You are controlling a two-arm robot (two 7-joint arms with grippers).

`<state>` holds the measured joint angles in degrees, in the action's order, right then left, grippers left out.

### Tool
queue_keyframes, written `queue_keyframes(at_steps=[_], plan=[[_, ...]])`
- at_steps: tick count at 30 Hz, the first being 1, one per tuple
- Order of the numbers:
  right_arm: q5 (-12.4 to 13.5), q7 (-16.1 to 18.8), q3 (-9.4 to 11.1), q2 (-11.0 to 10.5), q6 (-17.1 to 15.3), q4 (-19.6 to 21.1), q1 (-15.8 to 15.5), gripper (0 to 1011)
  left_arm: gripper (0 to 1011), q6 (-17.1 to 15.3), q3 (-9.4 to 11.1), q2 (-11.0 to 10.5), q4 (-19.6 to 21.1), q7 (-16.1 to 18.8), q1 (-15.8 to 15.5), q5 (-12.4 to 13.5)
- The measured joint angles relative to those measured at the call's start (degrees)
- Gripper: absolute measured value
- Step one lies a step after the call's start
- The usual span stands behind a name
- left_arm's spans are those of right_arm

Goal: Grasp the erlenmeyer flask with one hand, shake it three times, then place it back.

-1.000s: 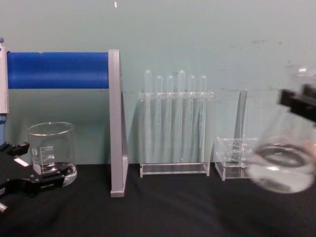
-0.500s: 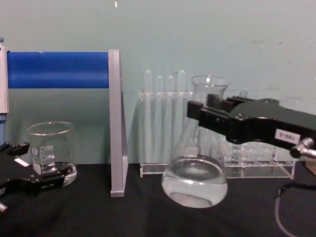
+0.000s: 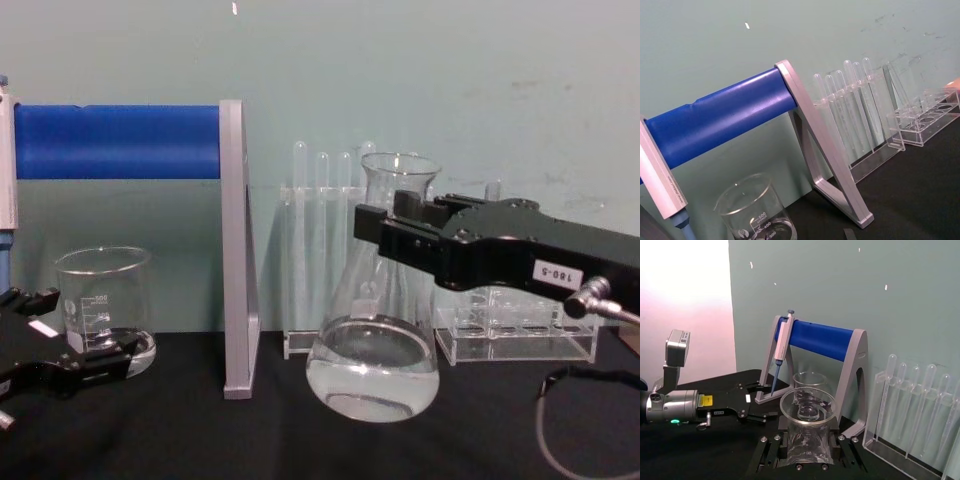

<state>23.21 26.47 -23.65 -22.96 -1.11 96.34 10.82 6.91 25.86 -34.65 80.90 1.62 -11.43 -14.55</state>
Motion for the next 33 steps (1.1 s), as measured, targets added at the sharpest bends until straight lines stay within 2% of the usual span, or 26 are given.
queue_keyframes(at_steps=[33], plan=[[1.67,0.73,-1.47,-2.22,0.75,-1.75,-0.53,449,1001,0.00,0.00,0.00,0.00,0.00,0.00,0.00]])
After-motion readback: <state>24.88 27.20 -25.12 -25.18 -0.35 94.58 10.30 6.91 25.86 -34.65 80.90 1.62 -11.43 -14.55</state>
